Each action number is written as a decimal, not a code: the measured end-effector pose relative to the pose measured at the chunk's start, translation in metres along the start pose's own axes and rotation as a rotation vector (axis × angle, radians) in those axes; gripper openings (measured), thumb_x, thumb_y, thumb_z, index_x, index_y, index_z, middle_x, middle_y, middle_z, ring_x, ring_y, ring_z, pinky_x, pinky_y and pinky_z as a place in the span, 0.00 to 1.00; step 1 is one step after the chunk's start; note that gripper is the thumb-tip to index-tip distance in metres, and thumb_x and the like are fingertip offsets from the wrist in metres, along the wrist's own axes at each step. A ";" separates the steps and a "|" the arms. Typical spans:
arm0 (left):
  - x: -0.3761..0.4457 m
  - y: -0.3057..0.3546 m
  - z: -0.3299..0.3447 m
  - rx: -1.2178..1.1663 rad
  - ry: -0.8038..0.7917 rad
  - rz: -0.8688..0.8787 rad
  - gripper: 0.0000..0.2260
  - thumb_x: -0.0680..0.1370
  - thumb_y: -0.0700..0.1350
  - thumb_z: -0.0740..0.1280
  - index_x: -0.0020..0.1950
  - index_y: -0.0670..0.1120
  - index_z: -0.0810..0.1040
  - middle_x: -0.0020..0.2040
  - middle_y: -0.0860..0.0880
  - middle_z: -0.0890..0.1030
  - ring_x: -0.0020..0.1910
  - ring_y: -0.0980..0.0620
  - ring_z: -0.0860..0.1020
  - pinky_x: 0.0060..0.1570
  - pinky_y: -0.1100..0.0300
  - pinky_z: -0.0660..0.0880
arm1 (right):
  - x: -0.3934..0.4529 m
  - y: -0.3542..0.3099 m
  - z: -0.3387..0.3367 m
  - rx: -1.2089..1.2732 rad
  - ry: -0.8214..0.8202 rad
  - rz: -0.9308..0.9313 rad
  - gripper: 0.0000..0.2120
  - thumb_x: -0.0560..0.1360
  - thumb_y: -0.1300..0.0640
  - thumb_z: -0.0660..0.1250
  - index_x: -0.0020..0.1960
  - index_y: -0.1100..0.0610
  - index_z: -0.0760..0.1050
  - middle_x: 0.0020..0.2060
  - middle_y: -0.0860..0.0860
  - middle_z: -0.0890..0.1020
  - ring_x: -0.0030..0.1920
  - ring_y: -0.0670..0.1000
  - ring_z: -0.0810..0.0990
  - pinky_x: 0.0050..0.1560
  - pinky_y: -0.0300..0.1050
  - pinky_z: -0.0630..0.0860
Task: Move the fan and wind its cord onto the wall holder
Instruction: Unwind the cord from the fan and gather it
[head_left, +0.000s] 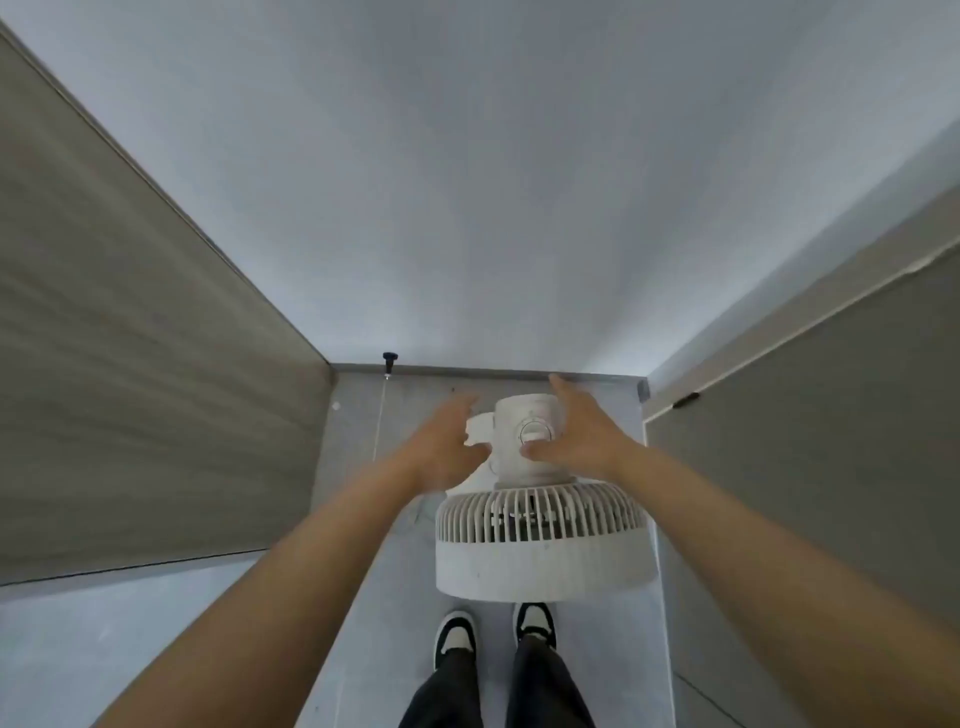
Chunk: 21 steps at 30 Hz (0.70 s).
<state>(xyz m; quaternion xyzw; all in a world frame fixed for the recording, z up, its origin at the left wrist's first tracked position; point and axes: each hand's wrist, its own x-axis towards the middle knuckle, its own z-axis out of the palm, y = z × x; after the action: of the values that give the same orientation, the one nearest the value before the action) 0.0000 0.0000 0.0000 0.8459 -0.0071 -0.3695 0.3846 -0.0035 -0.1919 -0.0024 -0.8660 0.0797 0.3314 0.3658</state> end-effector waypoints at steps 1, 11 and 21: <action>0.004 -0.001 0.002 -0.019 0.008 -0.018 0.30 0.80 0.45 0.65 0.78 0.46 0.54 0.76 0.44 0.64 0.69 0.44 0.71 0.62 0.56 0.69 | 0.004 0.001 0.003 0.031 0.023 -0.004 0.52 0.68 0.50 0.76 0.79 0.53 0.45 0.77 0.56 0.55 0.77 0.55 0.55 0.73 0.47 0.56; 0.055 -0.012 0.025 -0.439 0.064 -0.280 0.24 0.84 0.56 0.47 0.71 0.43 0.67 0.62 0.44 0.72 0.61 0.47 0.71 0.58 0.54 0.65 | 0.011 0.015 0.030 0.056 0.049 -0.013 0.54 0.63 0.48 0.78 0.77 0.43 0.46 0.75 0.55 0.58 0.72 0.54 0.64 0.69 0.46 0.64; 0.114 -0.041 0.059 -0.685 0.018 -0.537 0.31 0.79 0.66 0.51 0.76 0.48 0.63 0.72 0.45 0.70 0.73 0.44 0.64 0.71 0.39 0.58 | 0.000 0.024 0.039 0.077 0.062 -0.039 0.53 0.64 0.47 0.76 0.74 0.33 0.40 0.73 0.49 0.58 0.67 0.51 0.70 0.62 0.43 0.74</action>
<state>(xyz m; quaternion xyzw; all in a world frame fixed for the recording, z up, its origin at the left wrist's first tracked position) 0.0342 -0.0429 -0.1230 0.6446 0.3394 -0.4300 0.5334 -0.0332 -0.1826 -0.0363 -0.8625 0.0869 0.2940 0.4025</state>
